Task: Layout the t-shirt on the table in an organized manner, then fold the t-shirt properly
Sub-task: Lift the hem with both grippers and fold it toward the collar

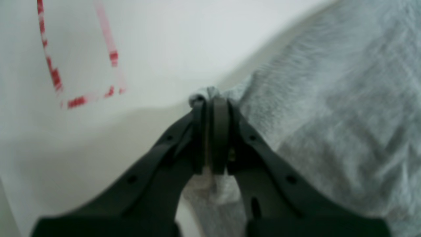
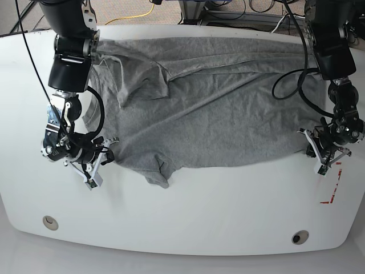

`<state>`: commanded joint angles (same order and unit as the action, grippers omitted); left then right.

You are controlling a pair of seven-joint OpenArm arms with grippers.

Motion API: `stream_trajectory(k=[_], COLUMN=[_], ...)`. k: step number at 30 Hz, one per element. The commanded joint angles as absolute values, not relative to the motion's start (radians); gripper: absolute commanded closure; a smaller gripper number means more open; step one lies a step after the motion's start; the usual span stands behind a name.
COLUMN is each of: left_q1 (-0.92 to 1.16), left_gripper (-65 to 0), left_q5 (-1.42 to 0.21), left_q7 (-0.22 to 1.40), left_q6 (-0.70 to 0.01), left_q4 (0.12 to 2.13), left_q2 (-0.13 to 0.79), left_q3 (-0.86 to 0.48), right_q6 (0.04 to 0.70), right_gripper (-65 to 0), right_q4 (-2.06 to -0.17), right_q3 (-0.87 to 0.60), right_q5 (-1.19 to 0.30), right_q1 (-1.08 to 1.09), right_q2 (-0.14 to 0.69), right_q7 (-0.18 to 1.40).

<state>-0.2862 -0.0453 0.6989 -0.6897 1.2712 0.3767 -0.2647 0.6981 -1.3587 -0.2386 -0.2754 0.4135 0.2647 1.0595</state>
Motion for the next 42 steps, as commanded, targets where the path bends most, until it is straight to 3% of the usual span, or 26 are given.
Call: stream_trajectory(k=[4,6,11,13,25,27,29,32,34,36,42], left_q1=[-0.269,-0.268,-0.266,-0.266,-0.266,-0.266,-0.266,-0.266,-0.266,-0.266,-0.268], left_gripper=[-0.1,-0.1,-0.1,-0.1,-0.1,-0.1,-0.1,-0.1,-0.1,-0.1,-0.1], left_q5=[-0.045,-0.045,-0.045,-0.045,-0.045,-0.045,-0.045,-0.045,-0.045,-0.045,-0.045], left_q7=[0.699,0.699,0.699,0.699,0.700,0.700,0.700,0.700,0.700,0.700,0.700], left_q6=[-0.690,-0.690,-0.690,-0.690,-0.690,-0.690,-0.690,-0.690,-0.690,-0.690,-0.690], left_q4=[1.280,1.277,1.277,1.277,1.280,1.279,1.279,1.280,1.280,1.282,1.283], left_q2=[0.377,0.377,0.375,0.374,0.374,0.374,0.374,0.374,0.372,0.372,0.372], left_q3=[-0.265,-0.265,-0.265,-0.265,-0.265,-0.265,-0.265,-0.265,-0.265,-0.265,-0.265], right_q6=[0.698,0.698,0.698,0.698,0.698,0.698,0.698,0.698,0.698,0.698,0.698], right_gripper=[-10.6,-16.0,-46.0,-53.1,-53.7,-51.7,-44.4,-27.1,-11.3,-4.9,-5.4], right_q4=[-1.357,-1.356,-1.354,-1.323,-0.895,-0.846,-0.814,-0.808,-0.808,-0.808,-0.822], right_q3=[-0.239,-0.239,-0.237,-0.236,-0.236,-0.236,-0.234,-0.234,-0.234,-0.234,-0.239], right_q5=[-0.269,-0.268,-0.266,-0.266,-0.268,-0.268,-0.268,-0.268,-0.269,-0.269,-0.274], right_q1=[0.407,0.407,0.421,0.424,0.552,0.564,0.572,0.573,0.573,0.573,0.573], right_q2=[0.263,0.263,0.240,0.232,0.237,0.237,0.240,0.240,0.239,0.239,0.243], right_q7=[1.058,1.055,1.020,0.987,0.769,0.745,0.731,0.720,0.720,0.722,0.766])
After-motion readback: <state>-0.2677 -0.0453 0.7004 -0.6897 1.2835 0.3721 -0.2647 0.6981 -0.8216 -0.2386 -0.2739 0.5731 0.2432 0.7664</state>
